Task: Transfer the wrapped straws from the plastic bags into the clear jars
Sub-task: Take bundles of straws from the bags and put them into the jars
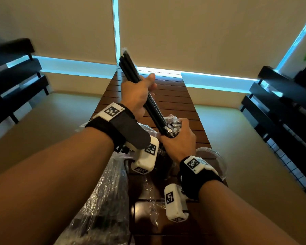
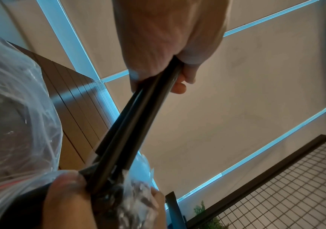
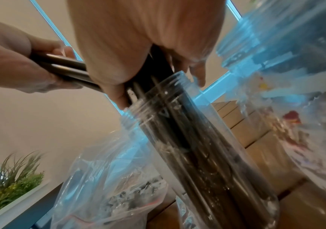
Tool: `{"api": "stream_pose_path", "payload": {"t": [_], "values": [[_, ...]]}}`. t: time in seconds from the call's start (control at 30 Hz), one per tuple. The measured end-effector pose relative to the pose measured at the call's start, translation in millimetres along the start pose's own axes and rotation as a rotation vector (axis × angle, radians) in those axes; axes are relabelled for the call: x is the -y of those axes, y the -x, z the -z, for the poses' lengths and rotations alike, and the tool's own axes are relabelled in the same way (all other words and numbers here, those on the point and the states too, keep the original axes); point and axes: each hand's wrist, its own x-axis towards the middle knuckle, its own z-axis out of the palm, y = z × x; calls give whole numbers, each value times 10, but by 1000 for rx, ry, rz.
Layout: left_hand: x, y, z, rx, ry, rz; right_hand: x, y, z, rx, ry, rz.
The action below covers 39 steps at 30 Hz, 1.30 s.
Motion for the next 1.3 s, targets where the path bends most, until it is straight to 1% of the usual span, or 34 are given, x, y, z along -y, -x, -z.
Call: {"api": "stream_pose_path", "payload": {"t": [0.1,0.2,0.27,0.4,0.5,0.6,0.7,0.8,0.87,0.97,1.07,1.2,1.23,1.3], "values": [[-25,-70,84,-26,45,4,25,6,-17,-36,37,-6],[6,-105,139,-54,86,37,51,38,-35,-55,86,33],[38,-101,137,-51,99,52,69,54,-48,-66,104,20],[36,-92,106,-32,91,43,104,61,-53,-86,135,-48],[-74,-164,158,-95,121,15,102,42,-7,-84,122,-74],[-142,-238,233,-138,112,-23,85,24,30,-66,98,-57],[-66,-187,223,-85,32,-41,70,18,24,-64,77,-51],[150,-75,162,-30,-21,-29,50,6,30,-52,60,-48],[289,-33,133,5,-73,-43,30,-11,34,-34,49,-39],[399,-11,94,95,-164,-87,13,-24,40,-6,17,-15],[494,19,50,178,-276,-154,30,-27,57,71,-65,3],[753,76,106,269,-438,-187,30,-39,31,221,-100,40],[822,97,143,308,-476,-192,18,-38,15,240,-98,52],[924,145,223,355,-469,-180,-18,-35,-5,245,-89,70]]}}
